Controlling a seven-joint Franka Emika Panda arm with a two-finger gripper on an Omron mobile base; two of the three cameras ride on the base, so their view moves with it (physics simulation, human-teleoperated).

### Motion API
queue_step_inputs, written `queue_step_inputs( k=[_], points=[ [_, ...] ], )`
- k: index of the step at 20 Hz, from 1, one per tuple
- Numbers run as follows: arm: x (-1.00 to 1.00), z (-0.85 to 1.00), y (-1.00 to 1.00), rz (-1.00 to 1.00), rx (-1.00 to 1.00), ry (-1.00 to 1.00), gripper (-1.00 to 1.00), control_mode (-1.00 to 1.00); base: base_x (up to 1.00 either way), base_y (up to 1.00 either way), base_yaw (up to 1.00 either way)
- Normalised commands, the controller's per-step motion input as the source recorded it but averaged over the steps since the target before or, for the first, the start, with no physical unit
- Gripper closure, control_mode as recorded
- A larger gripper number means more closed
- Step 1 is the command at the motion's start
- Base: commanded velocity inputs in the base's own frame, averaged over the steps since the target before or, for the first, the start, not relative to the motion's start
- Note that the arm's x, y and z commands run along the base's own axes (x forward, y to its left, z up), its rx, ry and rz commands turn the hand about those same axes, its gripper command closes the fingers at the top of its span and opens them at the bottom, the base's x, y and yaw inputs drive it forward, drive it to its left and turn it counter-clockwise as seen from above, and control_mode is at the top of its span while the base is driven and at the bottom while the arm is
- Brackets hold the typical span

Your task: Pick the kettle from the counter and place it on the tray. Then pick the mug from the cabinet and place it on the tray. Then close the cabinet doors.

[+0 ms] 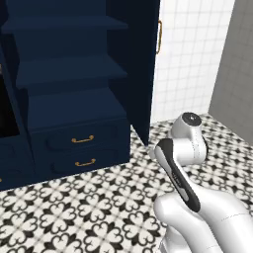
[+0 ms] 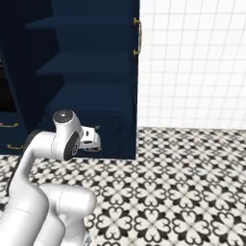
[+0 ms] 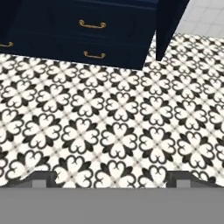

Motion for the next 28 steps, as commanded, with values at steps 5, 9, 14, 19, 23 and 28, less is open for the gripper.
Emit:
queue_step_inputs(
  k=[5, 9, 14, 19, 23, 28],
  points=[
    [0.0, 0.0, 0.0, 0.0, 0.0, 0.0, -1.0, 1.0, 0.5, 0.83, -0.31],
    [0.0, 0.0, 0.0, 0.0, 0.0, 0.0, -1.0, 1.0, 0.38, 0.93, 0.0],
    [0.0, 0.0, 0.0, 0.0, 0.0, 0.0, -1.0, 1.0, 0.58, 0.43, 0.22],
    [0.0, 0.0, 0.0, 0.0, 0.0, 0.0, -1.0, 1.0, 0.63, -0.18, 0.14],
    [0.0, 0.0, 0.0, 0.0, 0.0, 0.0, -1.0, 1.0, 0.63, -0.11, 0.01],
    [0.0, 0.0, 0.0, 0.0, 0.0, 0.0, -1.0, 1.0, 0.66, -0.03, 0.0]
  ],
)
